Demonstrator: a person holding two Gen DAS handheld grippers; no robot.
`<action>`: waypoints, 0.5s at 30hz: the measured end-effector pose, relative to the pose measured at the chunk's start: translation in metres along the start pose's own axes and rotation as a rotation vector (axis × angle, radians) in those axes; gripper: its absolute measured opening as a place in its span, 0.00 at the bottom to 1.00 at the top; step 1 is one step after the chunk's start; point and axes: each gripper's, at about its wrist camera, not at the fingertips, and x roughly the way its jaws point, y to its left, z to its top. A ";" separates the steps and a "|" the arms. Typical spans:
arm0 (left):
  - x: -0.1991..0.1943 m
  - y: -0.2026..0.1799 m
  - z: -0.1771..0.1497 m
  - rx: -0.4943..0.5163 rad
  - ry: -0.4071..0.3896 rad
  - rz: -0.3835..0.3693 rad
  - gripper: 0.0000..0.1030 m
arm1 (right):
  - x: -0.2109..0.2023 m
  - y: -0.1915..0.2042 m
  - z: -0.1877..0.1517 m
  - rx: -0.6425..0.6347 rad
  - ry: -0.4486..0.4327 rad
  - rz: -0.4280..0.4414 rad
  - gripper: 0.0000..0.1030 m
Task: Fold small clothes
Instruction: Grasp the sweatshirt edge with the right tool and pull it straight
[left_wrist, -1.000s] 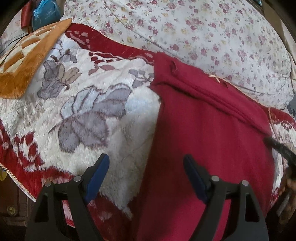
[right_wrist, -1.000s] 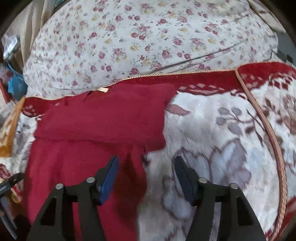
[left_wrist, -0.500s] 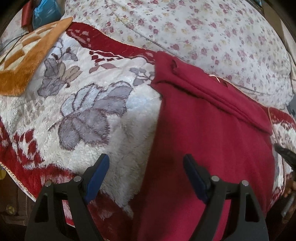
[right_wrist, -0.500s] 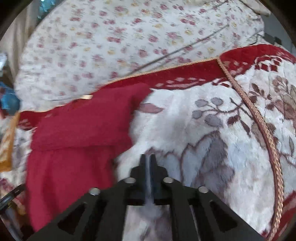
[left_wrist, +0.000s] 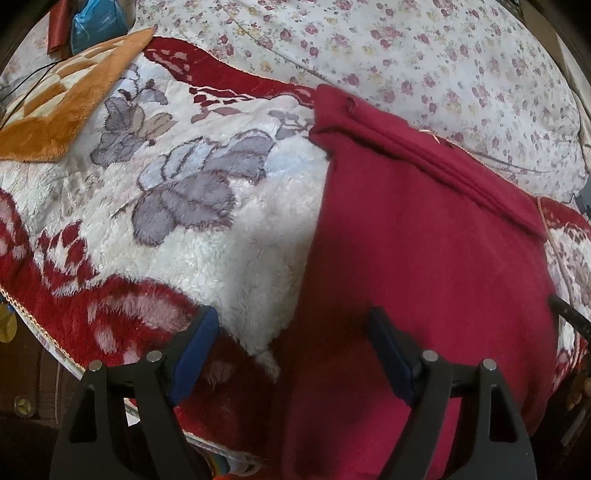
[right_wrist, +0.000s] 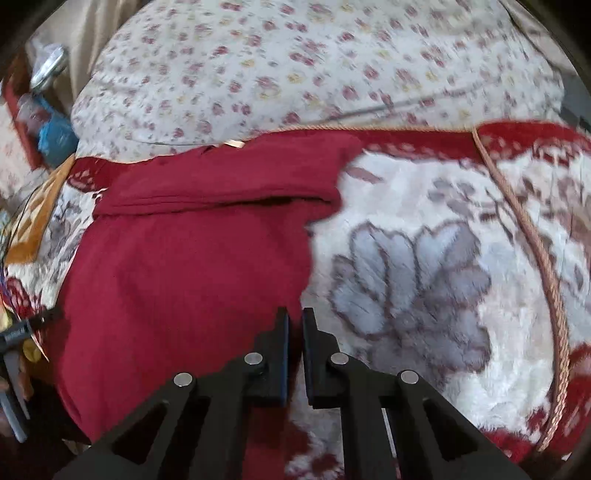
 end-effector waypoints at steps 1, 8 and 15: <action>0.000 0.000 0.000 0.002 -0.001 0.002 0.79 | 0.000 0.003 -0.002 -0.015 -0.001 -0.007 0.07; 0.000 -0.001 0.002 0.002 0.002 0.002 0.80 | -0.024 0.000 -0.009 0.013 0.021 0.076 0.34; -0.003 -0.002 0.000 0.008 0.005 -0.007 0.80 | -0.023 0.009 -0.045 -0.061 0.136 0.164 0.53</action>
